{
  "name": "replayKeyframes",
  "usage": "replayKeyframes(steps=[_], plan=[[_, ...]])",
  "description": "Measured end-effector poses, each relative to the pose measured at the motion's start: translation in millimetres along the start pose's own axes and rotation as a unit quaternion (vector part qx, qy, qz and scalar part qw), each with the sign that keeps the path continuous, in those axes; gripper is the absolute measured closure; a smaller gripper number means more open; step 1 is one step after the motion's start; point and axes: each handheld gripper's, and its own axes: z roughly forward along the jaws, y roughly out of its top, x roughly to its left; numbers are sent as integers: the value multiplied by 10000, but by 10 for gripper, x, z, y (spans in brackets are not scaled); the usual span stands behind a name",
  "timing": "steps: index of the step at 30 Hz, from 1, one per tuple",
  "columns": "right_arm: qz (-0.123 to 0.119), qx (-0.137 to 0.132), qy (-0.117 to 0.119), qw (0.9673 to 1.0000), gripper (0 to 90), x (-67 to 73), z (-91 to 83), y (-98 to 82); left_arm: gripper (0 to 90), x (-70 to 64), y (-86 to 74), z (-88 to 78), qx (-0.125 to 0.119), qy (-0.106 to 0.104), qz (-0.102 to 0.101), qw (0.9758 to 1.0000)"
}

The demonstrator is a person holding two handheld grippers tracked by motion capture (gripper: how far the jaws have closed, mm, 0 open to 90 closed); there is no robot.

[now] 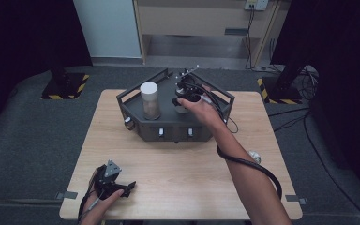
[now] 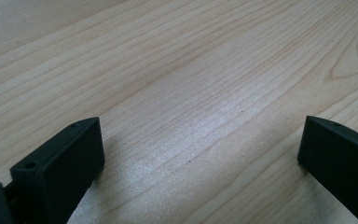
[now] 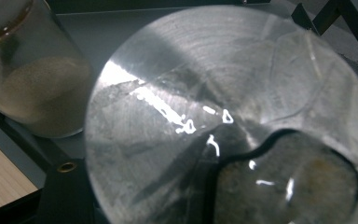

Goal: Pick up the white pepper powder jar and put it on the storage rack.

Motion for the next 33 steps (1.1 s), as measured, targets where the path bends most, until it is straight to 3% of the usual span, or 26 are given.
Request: replayKeyframes(steps=[33], plan=[[4, 87, 71, 9999, 309, 51, 181, -17, 0, -1, -2, 1, -4, 2, -1, 10000]])
